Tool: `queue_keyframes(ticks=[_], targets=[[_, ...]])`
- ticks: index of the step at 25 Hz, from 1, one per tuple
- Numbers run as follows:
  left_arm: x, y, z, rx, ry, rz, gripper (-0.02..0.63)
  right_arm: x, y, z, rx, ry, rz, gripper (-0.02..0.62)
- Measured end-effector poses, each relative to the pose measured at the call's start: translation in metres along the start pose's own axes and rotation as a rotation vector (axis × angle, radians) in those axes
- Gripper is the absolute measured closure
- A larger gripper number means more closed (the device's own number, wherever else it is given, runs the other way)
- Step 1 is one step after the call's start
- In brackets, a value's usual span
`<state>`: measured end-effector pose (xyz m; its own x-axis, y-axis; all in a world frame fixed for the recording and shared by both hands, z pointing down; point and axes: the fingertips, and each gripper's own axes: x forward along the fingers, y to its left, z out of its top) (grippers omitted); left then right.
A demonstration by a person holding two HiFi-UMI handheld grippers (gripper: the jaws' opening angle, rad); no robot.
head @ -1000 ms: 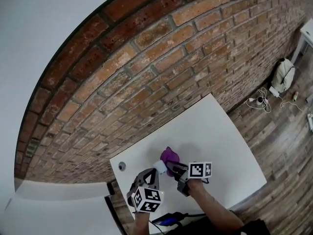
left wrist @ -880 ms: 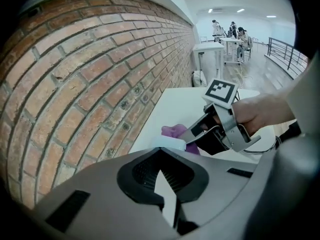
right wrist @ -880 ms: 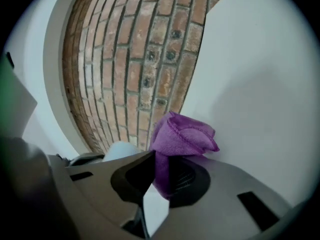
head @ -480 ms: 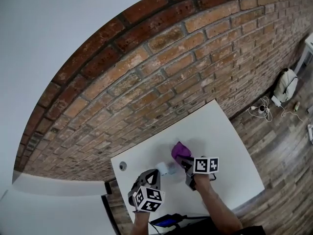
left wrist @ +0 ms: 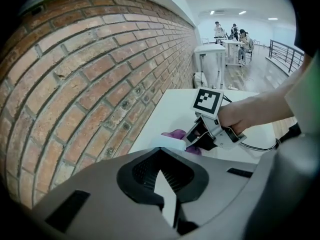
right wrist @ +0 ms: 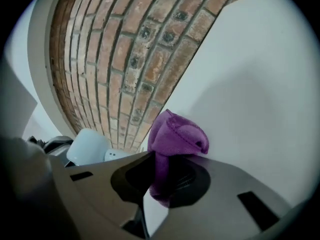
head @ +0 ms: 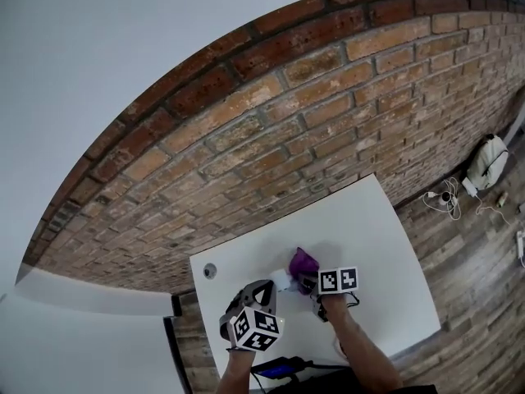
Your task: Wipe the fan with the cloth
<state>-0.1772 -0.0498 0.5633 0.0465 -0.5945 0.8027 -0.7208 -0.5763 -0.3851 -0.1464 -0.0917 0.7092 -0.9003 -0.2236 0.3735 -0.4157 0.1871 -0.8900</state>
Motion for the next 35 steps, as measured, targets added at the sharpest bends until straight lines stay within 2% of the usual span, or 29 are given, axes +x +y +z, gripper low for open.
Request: queue_keyframes(ticks=[3, 5, 7, 10, 13, 16, 18, 22, 24, 26, 28, 31, 33, 35], targets=[[0.0, -0.001, 0.0, -0.004, -0.004, -0.001, 0.611, -0.01, -0.005, 0.03, -0.106, -0.024, -0.079, 0.54], [0.001, 0.0, 0.001, -0.008, -0.006, 0.002, 0.611, -0.009, 0.008, 0.058, -0.114, -0.071, -0.042, 0.54], [0.002, 0.0, 0.002, -0.018, -0.01, 0.005, 0.611, 0.005, 0.019, 0.064, -0.069, -0.04, 0.034, 0.54], [0.001, 0.0, 0.002, -0.029, -0.012, 0.006, 0.611, 0.028, 0.016, 0.031, 0.065, 0.072, 0.111, 0.54], [0.0, -0.001, 0.002, -0.033, -0.017, 0.004, 0.611, 0.018, 0.011, 0.011, 0.137, 0.02, 0.119, 0.54], [0.0, 0.002, 0.002, -0.039, -0.023, 0.008, 0.611, -0.002, 0.009, -0.002, 0.135, -0.036, 0.083, 0.54], [0.0, 0.002, 0.002, -0.045, -0.027, 0.012, 0.611, -0.011, 0.009, -0.022, 0.115, -0.019, 0.07, 0.54], [0.0, 0.002, -0.001, -0.06, -0.034, 0.011, 0.611, -0.024, 0.021, -0.094, 0.024, 0.211, 0.09, 0.54], [0.0, 0.002, -0.003, -0.06, -0.036, 0.014, 0.611, -0.033, 0.024, -0.102, 0.006, 0.246, 0.089, 0.54], [-0.002, 0.004, -0.007, -0.06, -0.031, 0.018, 0.609, -0.042, 0.027, -0.066, -0.03, 0.164, 0.075, 0.54], [-0.01, 0.005, -0.011, -0.085, -0.039, 0.003, 0.606, -0.048, 0.039, -0.008, -0.117, 0.051, 0.07, 0.54], [-0.02, -0.011, -0.016, -0.189, -0.081, -0.119, 0.606, -0.045, 0.079, 0.063, -0.29, -0.045, 0.135, 0.54], [-0.018, -0.027, -0.017, -0.283, -0.112, -0.215, 0.606, -0.033, 0.108, 0.082, -0.363, -0.026, 0.213, 0.54], [-0.013, -0.034, -0.017, -0.376, -0.133, -0.26, 0.606, -0.018, 0.123, 0.077, -0.391, 0.053, 0.267, 0.54]])
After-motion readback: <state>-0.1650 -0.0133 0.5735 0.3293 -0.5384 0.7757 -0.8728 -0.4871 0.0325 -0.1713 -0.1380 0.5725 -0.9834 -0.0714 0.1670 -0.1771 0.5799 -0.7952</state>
